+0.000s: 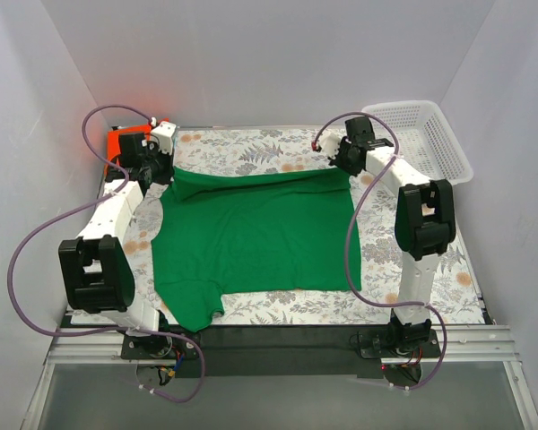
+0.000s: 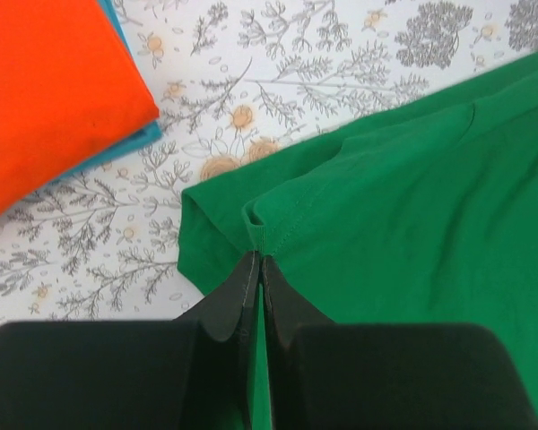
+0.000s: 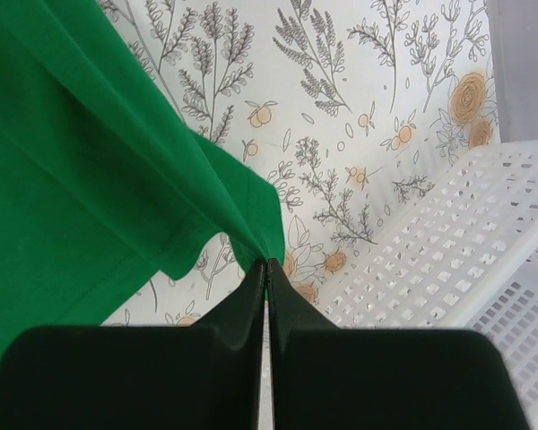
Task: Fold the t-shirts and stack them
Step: Fold the tshirt
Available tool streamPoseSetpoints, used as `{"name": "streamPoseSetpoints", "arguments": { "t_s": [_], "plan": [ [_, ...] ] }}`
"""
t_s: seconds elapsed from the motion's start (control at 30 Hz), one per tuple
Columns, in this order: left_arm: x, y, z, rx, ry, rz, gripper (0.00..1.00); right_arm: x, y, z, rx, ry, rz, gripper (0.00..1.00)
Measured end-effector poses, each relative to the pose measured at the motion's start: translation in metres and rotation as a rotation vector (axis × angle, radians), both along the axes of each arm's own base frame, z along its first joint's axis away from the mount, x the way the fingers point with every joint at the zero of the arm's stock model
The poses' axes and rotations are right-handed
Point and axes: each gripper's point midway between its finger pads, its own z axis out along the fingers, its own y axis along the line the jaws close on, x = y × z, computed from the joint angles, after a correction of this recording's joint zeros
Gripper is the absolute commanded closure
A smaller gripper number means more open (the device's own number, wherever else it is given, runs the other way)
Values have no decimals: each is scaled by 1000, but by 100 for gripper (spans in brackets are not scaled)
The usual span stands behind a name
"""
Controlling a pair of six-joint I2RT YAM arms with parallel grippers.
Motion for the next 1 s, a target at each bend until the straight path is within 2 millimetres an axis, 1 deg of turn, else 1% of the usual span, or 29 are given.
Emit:
{"name": "streamPoseSetpoints", "arguments": {
  "t_s": [0.1, 0.23, 0.33, 0.43, 0.53, 0.63, 0.73, 0.93, 1.0],
  "plan": [
    [-12, 2, -3, 16, 14, 1, 100, -9, 1, 3, 11, 4, 11, 99],
    [-16, 4, 5, 32, -4, 1, 100, -23, 2, 3, 26, 20, 27, 99],
    [-17, 5, 8, 42, -13, 1, 100, -33, 1, -2, 27, 39, 39, 99],
    [-19, 5, 5, 49, -4, -3, 100, -43, 0, -13, 21, 70, 49, 99],
    [-27, 5, -7, 56, 31, -11, 100, -50, -1, -22, 18, 94, 55, 99],
    [-36, 5, -22, 65, 75, -22, 100, -52, -1, -24, 21, 102, 59, 99],
    [-47, 6, -37, 76, 122, -35, 100, -54, 0, -26, 25, 105, 63, 99],
    [-70, 5, -64, 91, 207, -60, 100, -65, -2, -39, 21, 142, 65, 99],
    [-79, 5, -74, 97, 232, -68, 100, -67, -2, -40, 20, 149, 66, 99]
  ]
}}
